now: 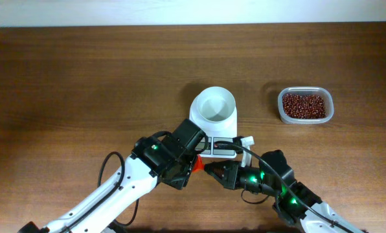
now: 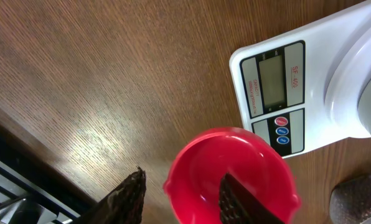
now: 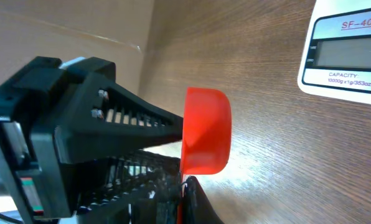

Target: Scoop and weigh 50g on scale

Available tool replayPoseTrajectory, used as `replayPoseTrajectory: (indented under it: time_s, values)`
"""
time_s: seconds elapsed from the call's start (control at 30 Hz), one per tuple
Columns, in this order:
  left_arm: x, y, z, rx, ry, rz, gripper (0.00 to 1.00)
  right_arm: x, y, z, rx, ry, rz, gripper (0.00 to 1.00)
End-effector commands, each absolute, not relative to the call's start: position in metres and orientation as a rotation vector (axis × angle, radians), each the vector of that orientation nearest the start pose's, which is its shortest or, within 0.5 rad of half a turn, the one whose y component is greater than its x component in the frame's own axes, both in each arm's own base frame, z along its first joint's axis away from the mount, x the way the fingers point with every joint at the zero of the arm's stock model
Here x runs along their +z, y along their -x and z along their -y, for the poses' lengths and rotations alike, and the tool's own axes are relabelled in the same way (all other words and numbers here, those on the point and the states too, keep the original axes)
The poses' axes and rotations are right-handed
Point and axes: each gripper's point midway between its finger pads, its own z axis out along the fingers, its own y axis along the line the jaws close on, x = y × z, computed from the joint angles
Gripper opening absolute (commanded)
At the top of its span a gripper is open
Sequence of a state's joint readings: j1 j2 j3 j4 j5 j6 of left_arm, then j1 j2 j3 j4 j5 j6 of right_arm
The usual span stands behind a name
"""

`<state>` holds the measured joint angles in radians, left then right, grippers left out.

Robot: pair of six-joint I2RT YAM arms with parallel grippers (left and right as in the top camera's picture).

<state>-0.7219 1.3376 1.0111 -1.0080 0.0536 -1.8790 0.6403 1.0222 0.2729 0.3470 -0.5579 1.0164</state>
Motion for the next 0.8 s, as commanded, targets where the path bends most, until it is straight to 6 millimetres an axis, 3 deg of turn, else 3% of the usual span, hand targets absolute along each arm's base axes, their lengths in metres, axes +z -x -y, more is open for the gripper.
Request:
replayPoseTrajectory:
  time_s: [0.0, 0.07, 0.23, 0.4, 0.5, 0.57, 0.63, 0.7, 0.73, 0.77]
  values:
    - [0.108, -0.193, 0.185, -0.366, 1.691, -2.614, 0.45, 0.115, -0.198, -0.242, 1.425, -0.006, -2.344, 0.04]
    - [0.108, -0.193, 0.185, -0.366, 1.691, -2.614, 0.47, 0.102, -0.204, -0.222, 1.367, -0.060, -2.393, 0.04]
    - [0.108, -0.193, 0.185, -0.366, 1.691, -2.614, 0.54, 0.121, -0.214, -0.180, 1.455, -0.100, -2.313, 0.04]
    - [0.108, -0.193, 0.185, -0.367, 1.691, -2.614, 0.61, 0.129, -0.218, -0.127, 1.374, -0.248, -2.230, 0.04]
    - [0.107, -0.202, 0.186, -0.380, 1.676, -2.588, 0.48, 0.147, -0.224, -0.097, 1.342, -0.324, -2.110, 0.04]
    - [0.101, -0.213, 0.195, -0.412, 1.597, -2.611, 0.33, 0.157, -0.226, -0.081, 1.328, -0.358, -2.042, 0.04]
    - [0.093, -0.229, 0.211, -0.471, 1.453, -2.657, 0.13, 0.158, -0.228, -0.077, 1.311, -0.372, -2.032, 0.04]
    - [0.083, -0.236, 0.218, -0.477, 1.448, -2.661, 0.09, 0.158, -0.228, -0.077, 1.310, -0.372, -2.032, 0.04]
    - [0.076, -0.240, 0.222, -0.477, 1.450, -2.665, 0.00, 0.158, -0.229, -0.077, 1.308, -0.369, -2.029, 0.04]
    - [0.069, -0.242, 0.224, -0.465, 1.453, -2.672, 0.00, 0.158, -0.229, -0.077, 1.308, -0.368, -2.029, 0.04]
